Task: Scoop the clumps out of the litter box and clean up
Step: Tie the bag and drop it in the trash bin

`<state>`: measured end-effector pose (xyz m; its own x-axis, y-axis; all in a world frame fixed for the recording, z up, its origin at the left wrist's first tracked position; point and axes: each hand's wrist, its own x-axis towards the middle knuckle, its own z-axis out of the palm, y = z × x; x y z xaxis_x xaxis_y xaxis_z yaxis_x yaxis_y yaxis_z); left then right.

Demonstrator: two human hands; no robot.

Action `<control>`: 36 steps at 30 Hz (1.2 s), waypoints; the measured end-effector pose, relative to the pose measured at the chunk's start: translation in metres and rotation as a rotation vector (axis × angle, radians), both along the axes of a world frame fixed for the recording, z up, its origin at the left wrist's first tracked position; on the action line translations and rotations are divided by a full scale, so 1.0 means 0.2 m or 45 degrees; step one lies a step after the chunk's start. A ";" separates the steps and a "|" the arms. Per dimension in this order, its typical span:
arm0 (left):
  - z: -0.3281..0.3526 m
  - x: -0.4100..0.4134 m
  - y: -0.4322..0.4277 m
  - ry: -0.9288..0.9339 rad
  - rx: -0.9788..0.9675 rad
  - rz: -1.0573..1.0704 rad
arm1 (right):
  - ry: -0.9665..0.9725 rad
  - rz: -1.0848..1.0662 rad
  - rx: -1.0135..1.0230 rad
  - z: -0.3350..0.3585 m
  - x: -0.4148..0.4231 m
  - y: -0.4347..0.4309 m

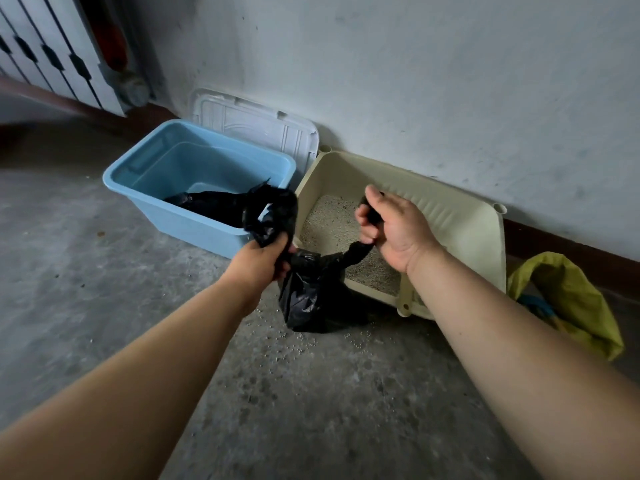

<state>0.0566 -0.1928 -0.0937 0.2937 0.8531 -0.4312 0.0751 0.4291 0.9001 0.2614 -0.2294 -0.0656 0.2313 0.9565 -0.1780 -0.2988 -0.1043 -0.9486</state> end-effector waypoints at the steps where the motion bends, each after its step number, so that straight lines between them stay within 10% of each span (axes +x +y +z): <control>1: 0.03 0.03 -0.01 0.025 0.116 -0.077 | 0.018 0.060 0.044 0.04 -0.04 0.01; 14: 0.08 0.12 -0.12 0.358 0.520 -0.529 | -0.130 0.613 0.204 0.24 -0.34 -0.04; 20: 0.18 0.09 -0.07 0.273 0.431 -0.526 | -1.473 0.841 -0.082 0.30 -0.21 -0.02; 22: 0.18 0.08 -0.07 0.149 0.366 -0.536 | -1.572 0.778 -0.079 0.25 -0.23 -0.03; 29: 0.06 -0.02 -0.04 -0.112 0.179 -0.569 | -1.299 0.409 -0.071 0.23 -0.17 0.00; 36: -0.15 0.01 -0.14 0.406 0.603 -0.591 | 0.157 0.633 0.020 0.27 -0.34 -0.01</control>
<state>0.0592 -0.2204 -0.1228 0.5917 0.7876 -0.1723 0.4438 -0.1399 0.8851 0.1927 -0.2320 -0.0117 -0.2744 0.9482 -0.1603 -0.3267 -0.2487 -0.9118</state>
